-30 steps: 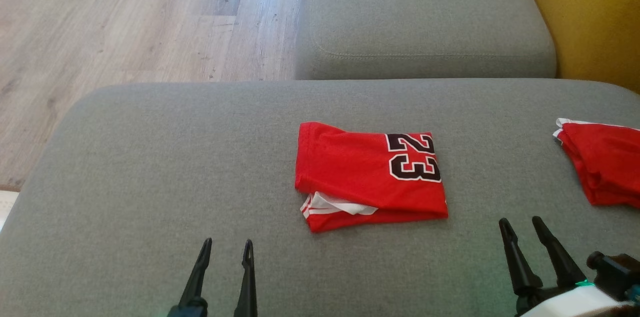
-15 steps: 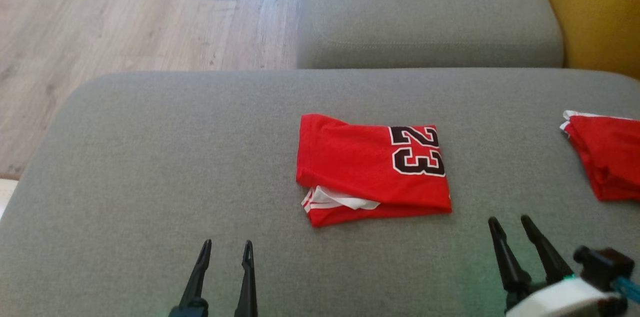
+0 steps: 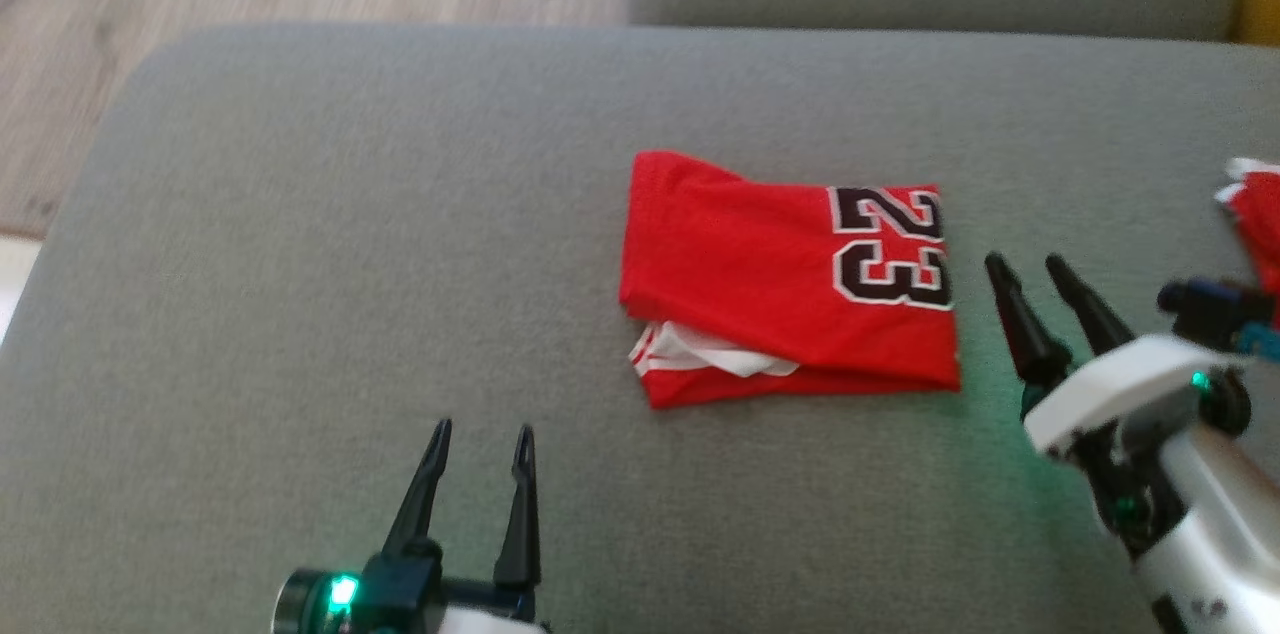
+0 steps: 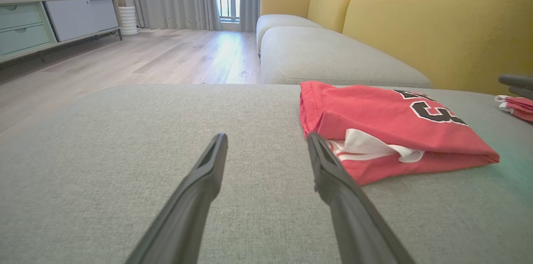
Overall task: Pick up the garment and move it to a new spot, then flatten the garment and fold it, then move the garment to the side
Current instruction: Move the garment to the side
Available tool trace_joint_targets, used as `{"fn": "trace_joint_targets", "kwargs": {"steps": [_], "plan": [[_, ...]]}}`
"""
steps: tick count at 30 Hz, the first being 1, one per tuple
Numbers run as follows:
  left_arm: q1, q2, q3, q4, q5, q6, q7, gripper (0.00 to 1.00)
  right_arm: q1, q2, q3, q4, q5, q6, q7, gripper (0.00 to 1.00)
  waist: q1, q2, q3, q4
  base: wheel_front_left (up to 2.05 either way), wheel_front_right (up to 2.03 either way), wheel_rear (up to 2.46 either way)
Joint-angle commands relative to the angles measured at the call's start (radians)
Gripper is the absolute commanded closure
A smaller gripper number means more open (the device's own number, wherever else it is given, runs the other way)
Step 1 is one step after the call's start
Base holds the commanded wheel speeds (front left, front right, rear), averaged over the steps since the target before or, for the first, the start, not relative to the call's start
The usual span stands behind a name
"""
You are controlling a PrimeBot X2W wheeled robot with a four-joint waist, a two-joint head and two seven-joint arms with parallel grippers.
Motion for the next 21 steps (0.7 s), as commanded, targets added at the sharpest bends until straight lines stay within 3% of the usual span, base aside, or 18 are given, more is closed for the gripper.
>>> {"fn": "trace_joint_targets", "kwargs": {"steps": [1, 8, 14, 15, 16, 17, 18, 21], "plan": [[-0.051, -0.012, 0.025, -0.025, 0.006, -0.003, -0.013, 0.0, -0.052, -0.023, 0.026, -0.01, 0.037, -0.001, 0.011, 0.0, -0.0004, 0.0, 0.05, 0.035, 0.0, 0.0, 0.0], [-0.116, -0.04, -0.004, 0.006, 0.002, -0.016, -0.02, 0.0, -0.155, -0.102, 0.131, 0.093, 0.21, -0.001, 0.14, 0.0, -0.0004, 0.0, 0.117, 0.09, 0.0, 0.0, 0.0], [-0.139, -0.05, -0.007, 0.022, -0.004, -0.023, -0.021, 0.0, -0.166, -0.116, 0.19, 0.116, 0.32, -0.001, 0.187, 0.0, -0.0004, 0.0, 0.125, 0.106, 0.0, 0.0, 0.0], [-0.141, -0.051, -0.005, 0.023, -0.003, -0.024, -0.021, 0.0, -0.166, -0.116, 0.195, 0.115, 0.34, -0.001, 0.188, 0.17, -0.0004, 0.0, 0.124, 0.108, 0.0, 0.0, 0.0], [-0.143, -0.052, -0.004, 0.023, -0.002, -0.025, -0.021, 0.0, -0.167, -0.117, 0.202, 0.11, 0.356, -0.001, 0.186, 0.58, -0.0004, 0.0, 0.123, 0.11, 0.0, 0.0, 0.0], [-0.145, -0.052, -0.003, 0.024, 0.0, -0.025, -0.021, 0.0, -0.168, -0.119, 0.21, 0.105, 0.371, -0.001, 0.182, 0.82, -0.0004, 0.0, 0.12, 0.11, 0.0, 0.0, 0.0], [-0.145, -0.053, -0.002, 0.024, 0.002, -0.026, -0.021, 0.0, -0.169, -0.121, 0.217, 0.1, 0.382, -0.001, 0.173, 1.0, -0.0004, 0.0, 0.116, 0.109, 0.0, 0.0, 0.0], [-0.141, -0.054, 0.003, 0.023, 0.007, -0.026, -0.021, 0.0, -0.173, -0.136, 0.241, 0.088, 0.408, -0.001, 0.15, 1.0, -0.0004, 0.0, 0.102, 0.096, 0.0, 0.0, 0.0]]}}
